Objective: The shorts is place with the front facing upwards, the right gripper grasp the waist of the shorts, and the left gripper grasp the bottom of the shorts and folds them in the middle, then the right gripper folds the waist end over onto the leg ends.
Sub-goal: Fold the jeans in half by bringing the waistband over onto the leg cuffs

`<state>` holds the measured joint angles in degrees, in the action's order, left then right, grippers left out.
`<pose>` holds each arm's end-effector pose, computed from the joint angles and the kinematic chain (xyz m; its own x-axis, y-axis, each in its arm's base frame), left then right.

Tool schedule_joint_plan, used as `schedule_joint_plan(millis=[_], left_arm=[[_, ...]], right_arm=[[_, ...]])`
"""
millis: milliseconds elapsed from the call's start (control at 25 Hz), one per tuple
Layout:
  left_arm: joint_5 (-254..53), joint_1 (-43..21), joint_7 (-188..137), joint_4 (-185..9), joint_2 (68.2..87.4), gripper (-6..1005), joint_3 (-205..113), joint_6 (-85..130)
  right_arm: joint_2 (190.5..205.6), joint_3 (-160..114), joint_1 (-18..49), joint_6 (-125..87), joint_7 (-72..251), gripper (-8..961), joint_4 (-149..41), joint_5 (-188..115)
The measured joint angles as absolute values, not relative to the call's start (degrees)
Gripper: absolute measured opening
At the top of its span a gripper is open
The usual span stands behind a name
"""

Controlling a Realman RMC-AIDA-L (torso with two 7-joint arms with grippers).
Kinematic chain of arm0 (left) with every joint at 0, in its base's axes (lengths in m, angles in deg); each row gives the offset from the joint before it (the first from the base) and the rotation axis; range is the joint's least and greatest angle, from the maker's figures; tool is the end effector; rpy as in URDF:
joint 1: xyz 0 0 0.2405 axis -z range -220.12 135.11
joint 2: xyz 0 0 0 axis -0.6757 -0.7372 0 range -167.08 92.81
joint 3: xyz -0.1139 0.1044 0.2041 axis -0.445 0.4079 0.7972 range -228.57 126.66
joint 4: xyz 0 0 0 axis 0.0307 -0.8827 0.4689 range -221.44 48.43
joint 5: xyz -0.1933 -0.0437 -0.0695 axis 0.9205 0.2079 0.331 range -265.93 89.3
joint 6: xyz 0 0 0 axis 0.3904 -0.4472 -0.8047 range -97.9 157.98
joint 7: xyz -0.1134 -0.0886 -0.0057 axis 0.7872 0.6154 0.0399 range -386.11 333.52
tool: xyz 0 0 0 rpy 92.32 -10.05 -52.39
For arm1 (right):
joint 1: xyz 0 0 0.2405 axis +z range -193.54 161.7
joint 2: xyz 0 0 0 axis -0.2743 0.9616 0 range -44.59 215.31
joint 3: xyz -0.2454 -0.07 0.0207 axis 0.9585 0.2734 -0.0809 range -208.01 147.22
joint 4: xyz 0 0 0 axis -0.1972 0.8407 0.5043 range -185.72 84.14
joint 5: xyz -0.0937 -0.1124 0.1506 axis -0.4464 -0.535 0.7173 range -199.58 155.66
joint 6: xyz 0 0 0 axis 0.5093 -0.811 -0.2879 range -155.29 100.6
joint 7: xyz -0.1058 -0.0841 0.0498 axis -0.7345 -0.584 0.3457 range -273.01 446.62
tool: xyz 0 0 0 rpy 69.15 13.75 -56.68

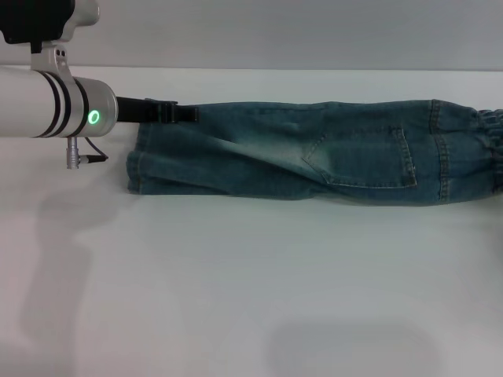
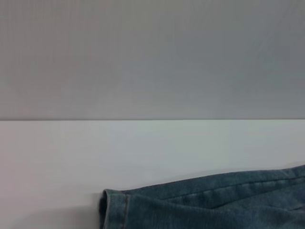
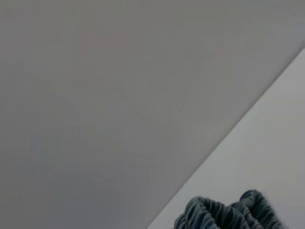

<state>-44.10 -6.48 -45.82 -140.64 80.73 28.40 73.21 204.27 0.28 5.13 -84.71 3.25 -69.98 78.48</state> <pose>-0.2142 0.4315 -0.0169 0.5168 0.7211 0.4615 0.8309 -0.2927 -0.4732 0.3845 0.3209 0.0225 -0.1359 -0.3474 -0.9278 -0.9907 0.0423 0.1293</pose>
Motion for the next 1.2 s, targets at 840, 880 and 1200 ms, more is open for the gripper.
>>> schedule_joint_plan(millis=[840, 880, 1200], left_arm=[[-43.99, -6.37, -46.54, -140.89, 80.83, 832, 28.35, 72.66], [-43.93, -6.35, -46.65, -140.90, 80.86, 832, 28.33, 72.65], [-42.28, -6.61, -47.83, -140.90, 80.89, 831, 28.33, 72.57]], right_arm=[[203.64, 5.24, 9.14, -74.02, 12.59, 706, -69.25, 74.47], [203.64, 5.30, 9.09, -73.80, 12.76, 704, -69.42, 74.02], [203.98, 5.01, 8.32, -73.99, 12.51, 556, -69.95, 74.04]])
